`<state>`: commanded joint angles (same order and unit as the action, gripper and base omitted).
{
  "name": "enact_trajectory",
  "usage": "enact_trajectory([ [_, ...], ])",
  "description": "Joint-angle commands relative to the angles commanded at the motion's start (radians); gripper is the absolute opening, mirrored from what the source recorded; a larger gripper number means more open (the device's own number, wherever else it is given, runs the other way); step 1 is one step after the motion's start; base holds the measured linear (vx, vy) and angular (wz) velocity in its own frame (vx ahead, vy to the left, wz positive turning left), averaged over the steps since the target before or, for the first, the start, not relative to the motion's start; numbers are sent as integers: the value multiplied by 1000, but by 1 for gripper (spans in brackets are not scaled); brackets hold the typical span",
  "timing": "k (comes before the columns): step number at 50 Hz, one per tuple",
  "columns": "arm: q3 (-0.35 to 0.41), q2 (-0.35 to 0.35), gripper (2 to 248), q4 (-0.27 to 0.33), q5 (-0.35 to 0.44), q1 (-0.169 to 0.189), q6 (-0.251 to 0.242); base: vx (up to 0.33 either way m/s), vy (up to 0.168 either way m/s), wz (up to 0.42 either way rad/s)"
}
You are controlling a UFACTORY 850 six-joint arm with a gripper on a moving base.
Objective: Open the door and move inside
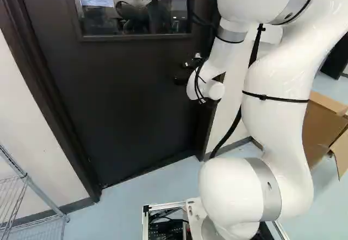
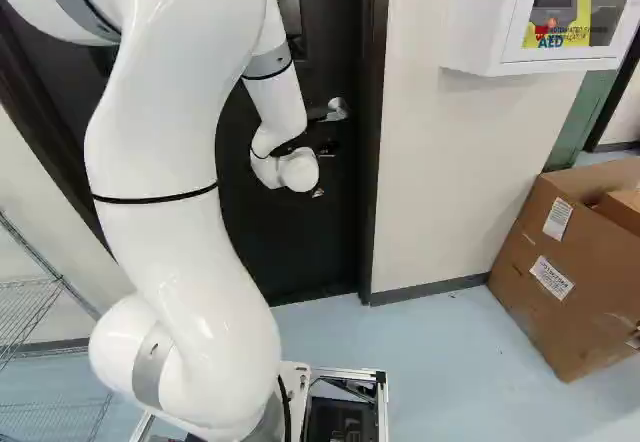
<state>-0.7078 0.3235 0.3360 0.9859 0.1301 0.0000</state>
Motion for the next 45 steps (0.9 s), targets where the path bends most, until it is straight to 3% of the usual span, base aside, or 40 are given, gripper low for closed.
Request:
enact_trajectory([
  [32, -105, 85, 247, -8, 0, -23, 0, 0, 0, 0],
  [45, -177, 141, 247, 58, 10, -39, 0, 0, 0, 0],
])
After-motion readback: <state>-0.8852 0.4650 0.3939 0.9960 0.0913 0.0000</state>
